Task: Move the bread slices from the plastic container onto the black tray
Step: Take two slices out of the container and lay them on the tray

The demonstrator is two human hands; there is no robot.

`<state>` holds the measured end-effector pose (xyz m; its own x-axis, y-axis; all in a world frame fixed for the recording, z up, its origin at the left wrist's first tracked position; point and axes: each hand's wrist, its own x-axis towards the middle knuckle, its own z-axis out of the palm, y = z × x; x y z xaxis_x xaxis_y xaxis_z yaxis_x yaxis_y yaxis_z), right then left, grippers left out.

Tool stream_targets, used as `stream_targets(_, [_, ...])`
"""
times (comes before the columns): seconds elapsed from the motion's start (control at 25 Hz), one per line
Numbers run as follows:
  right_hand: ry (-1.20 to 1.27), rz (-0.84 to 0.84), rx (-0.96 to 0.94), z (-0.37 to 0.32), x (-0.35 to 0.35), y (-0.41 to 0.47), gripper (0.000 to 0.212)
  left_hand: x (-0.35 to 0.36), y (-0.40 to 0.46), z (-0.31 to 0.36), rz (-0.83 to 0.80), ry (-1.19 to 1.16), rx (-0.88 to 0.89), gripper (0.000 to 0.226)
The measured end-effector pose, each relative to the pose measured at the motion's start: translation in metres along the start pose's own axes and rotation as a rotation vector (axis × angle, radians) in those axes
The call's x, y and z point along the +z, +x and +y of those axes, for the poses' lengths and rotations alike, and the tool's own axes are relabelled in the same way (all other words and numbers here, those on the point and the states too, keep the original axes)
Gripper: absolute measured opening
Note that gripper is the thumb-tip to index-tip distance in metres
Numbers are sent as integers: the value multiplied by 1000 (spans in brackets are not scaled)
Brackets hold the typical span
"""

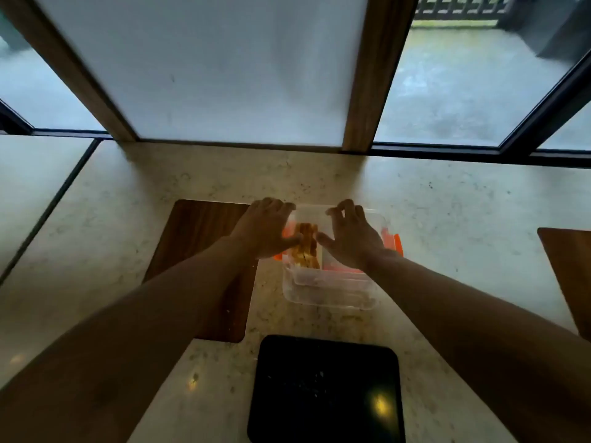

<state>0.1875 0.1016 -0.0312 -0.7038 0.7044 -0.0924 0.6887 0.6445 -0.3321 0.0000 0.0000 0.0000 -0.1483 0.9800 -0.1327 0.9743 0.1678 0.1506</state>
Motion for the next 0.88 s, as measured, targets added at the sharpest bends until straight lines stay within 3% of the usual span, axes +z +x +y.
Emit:
stream_targets(0.12, [-7,122,-39,-2,9,5,53,6,7,2,-4,-2,86,64])
stream_targets(0.36, [266,-82,163,0,29,9,50,9,14,11,24,123,249,49])
stream_targets(0.56, [345,-150,272,7,33,10,47,12,19,11,-42,180,337,53])
stream_targets(0.72, [401,-174,307,15,28,9,39,15,26,10,-74,177,394,33])
stream_targets(0.88, [355,-191,319,22,25,7,31,15,33,13,-110,209,424,31])
